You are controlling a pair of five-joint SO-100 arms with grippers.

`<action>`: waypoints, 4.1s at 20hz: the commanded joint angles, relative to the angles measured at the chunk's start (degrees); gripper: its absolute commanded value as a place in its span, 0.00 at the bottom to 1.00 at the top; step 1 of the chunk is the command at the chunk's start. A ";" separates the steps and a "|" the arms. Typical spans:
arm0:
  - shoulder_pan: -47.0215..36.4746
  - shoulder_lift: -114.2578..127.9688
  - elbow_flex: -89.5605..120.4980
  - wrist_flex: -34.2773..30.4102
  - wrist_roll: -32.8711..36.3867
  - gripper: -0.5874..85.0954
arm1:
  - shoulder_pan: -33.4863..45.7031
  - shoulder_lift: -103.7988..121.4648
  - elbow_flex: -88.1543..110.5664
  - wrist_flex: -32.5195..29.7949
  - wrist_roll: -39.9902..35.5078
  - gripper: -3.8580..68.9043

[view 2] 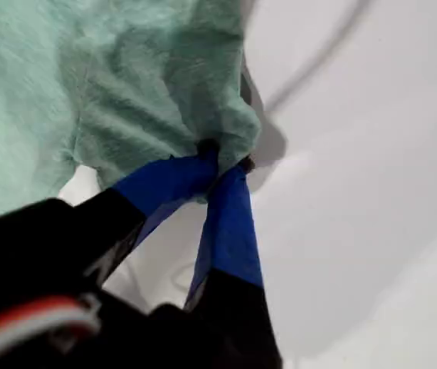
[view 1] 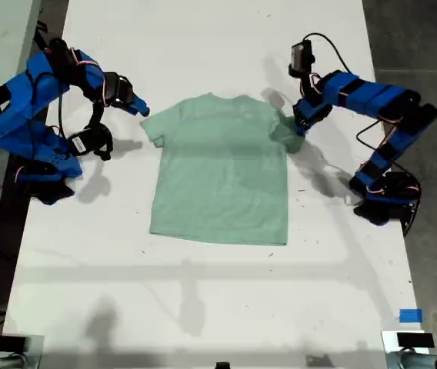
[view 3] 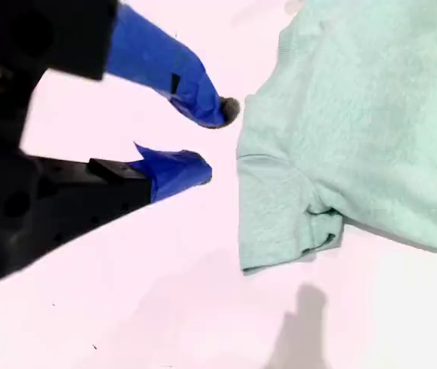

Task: Fold tshirt

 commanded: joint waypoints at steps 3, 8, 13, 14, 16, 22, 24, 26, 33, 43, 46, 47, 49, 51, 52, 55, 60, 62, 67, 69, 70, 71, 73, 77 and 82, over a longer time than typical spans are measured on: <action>0.00 0.35 -1.93 -1.14 0.00 0.11 | 1.23 3.08 -9.49 10.37 -2.46 0.05; 0.53 0.97 -0.26 -2.02 -0.18 0.12 | -6.33 11.51 -23.82 23.12 1.76 0.05; 0.44 0.79 0.62 -2.99 -0.09 0.12 | -22.15 -3.34 -54.40 29.71 10.72 0.05; 0.44 0.79 0.88 -3.16 -0.09 0.12 | -25.14 -8.26 -60.29 29.09 12.30 0.05; 0.35 0.79 1.23 -3.69 -0.18 0.12 | -29.79 -16.26 -66.80 24.43 15.03 0.05; -0.18 0.62 1.58 -4.22 0.00 0.13 | -35.60 -33.05 -66.62 3.78 21.62 0.20; -0.18 0.62 1.58 -4.22 0.00 0.20 | -35.33 -33.84 -66.62 3.08 19.78 0.50; -0.18 0.62 1.58 -4.31 0.00 0.22 | -34.45 -29.27 -65.65 5.45 19.95 0.42; -1.05 -1.58 2.11 -4.57 0.18 0.27 | -29.71 -2.64 -57.48 14.06 17.93 0.41; -15.21 -18.28 5.63 -12.83 6.68 0.35 | -28.39 27.25 -27.25 19.42 17.40 0.41; -18.11 -26.54 4.39 -16.17 8.53 0.35 | -28.65 34.01 -19.51 17.75 18.02 0.44; -18.54 -29.53 3.34 -16.88 8.70 0.35 | -28.65 36.04 -17.58 17.49 18.19 0.45; -18.72 -35.07 1.41 -18.02 8.79 0.35 | -28.56 39.46 -14.68 17.31 18.46 0.45; -18.46 -39.99 -0.88 -18.63 8.79 0.35 | -28.56 41.75 -12.57 17.31 18.54 0.45; -18.46 -42.63 -2.37 -18.72 8.88 0.35 | -28.48 42.45 -11.78 17.31 18.54 0.45; -18.63 -49.31 -6.77 -17.58 9.67 0.12 | -28.48 44.03 -10.11 17.49 18.63 0.45; -19.25 -41.66 -5.10 -16.08 10.02 0.01 | -28.21 46.49 -7.03 17.49 18.98 0.46; -21.27 -30.50 -0.79 -15.73 9.93 0.01 | -28.30 47.20 -5.54 17.40 19.60 0.46; -16.87 -16.35 -4.92 -12.83 8.53 0.01 | -28.48 48.16 -3.08 17.23 20.39 0.46; -10.63 -19.86 -10.90 -14.24 6.94 0.01 | -28.48 48.16 -2.90 17.14 20.83 0.45; -7.38 -24.08 -15.03 -14.77 6.24 0.01 | -28.56 48.16 -2.90 17.05 21.01 0.45; -4.48 -29.44 -20.30 -15.12 5.54 0.01 | -28.65 48.16 -2.90 17.05 21.27 0.45; 0.35 -44.38 -35.24 -13.80 4.75 0.01 | -28.92 48.16 -2.64 16.79 21.88 0.45; 3.52 -66.97 -56.16 -16.08 3.69 0.03 | -30.50 48.69 -0.79 16.17 23.64 0.45; 3.25 -63.19 -55.20 -10.99 3.43 0.45 | -30.85 49.31 2.81 14.33 24.70 0.45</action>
